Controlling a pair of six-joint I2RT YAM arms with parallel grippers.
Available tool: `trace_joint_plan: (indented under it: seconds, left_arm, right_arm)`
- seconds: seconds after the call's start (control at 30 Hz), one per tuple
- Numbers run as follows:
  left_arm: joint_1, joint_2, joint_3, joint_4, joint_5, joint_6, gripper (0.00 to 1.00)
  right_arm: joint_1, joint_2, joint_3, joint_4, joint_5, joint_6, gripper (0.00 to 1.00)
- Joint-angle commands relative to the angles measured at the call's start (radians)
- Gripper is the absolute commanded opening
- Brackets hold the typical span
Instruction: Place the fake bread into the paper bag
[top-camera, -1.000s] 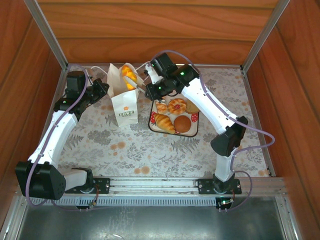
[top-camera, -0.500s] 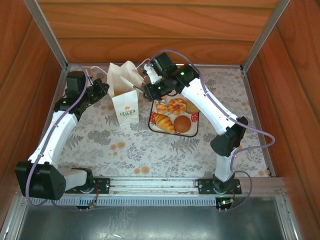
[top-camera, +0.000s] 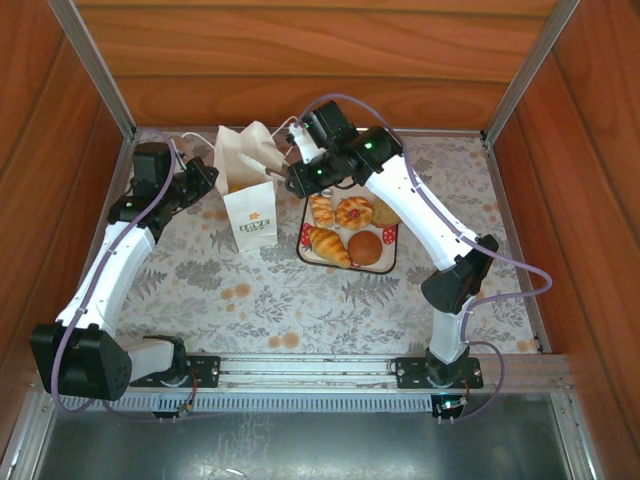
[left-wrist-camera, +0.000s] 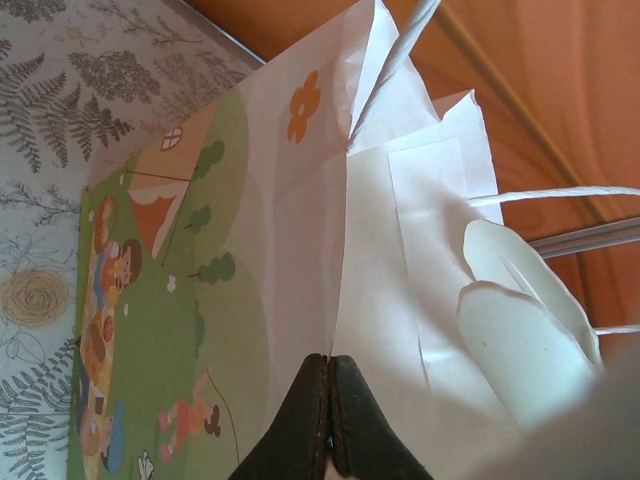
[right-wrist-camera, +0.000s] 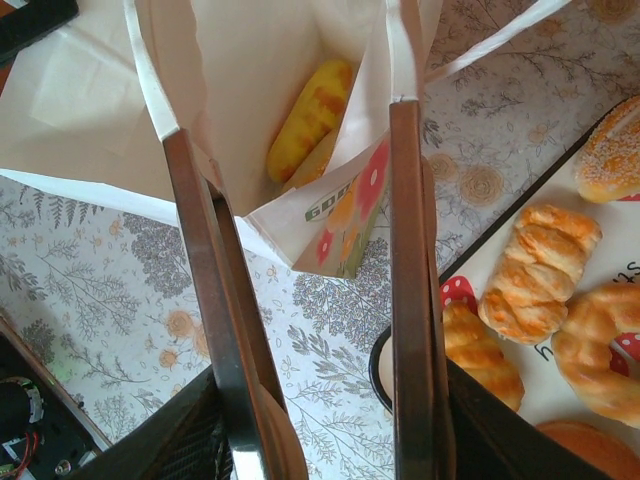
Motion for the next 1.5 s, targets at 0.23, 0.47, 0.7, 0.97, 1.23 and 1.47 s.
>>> trace_joint_plan:
  seconds: [0.23,0.47,0.7,0.97,1.23,1.47]
  left_arm:
    - [-0.002,-0.004,-0.005,0.002,0.011,0.0,0.05]
    - [-0.003,0.01,0.003,0.005,0.024,0.001,0.05]
    - [-0.002,0.018,0.017,0.005,0.021,0.019,0.17]
    - [0.003,0.003,0.015,0.001,0.013,0.033,0.31]
    - [0.025,-0.068,0.01,-0.014,-0.002,0.059,0.47]
    - [0.063,-0.156,-0.001,-0.05,-0.003,0.096,0.62]
  right_arm:
    - [0.007,-0.132,0.034,0.04,-0.029,-0.001,0.5]
    - [0.005,-0.228,-0.029,0.096,-0.03,0.0,0.49]
    - [-0.041,-0.365,-0.149,0.154,-0.073,0.022,0.49]
    - [-0.246,-0.54,-0.392,0.298,-0.348,0.142,0.49]
    - [-0.431,-0.618,-0.591,0.329,-0.443,0.184,0.5]
    - [-0.494,-0.546,-0.685,0.318,-0.367,0.185,0.49]
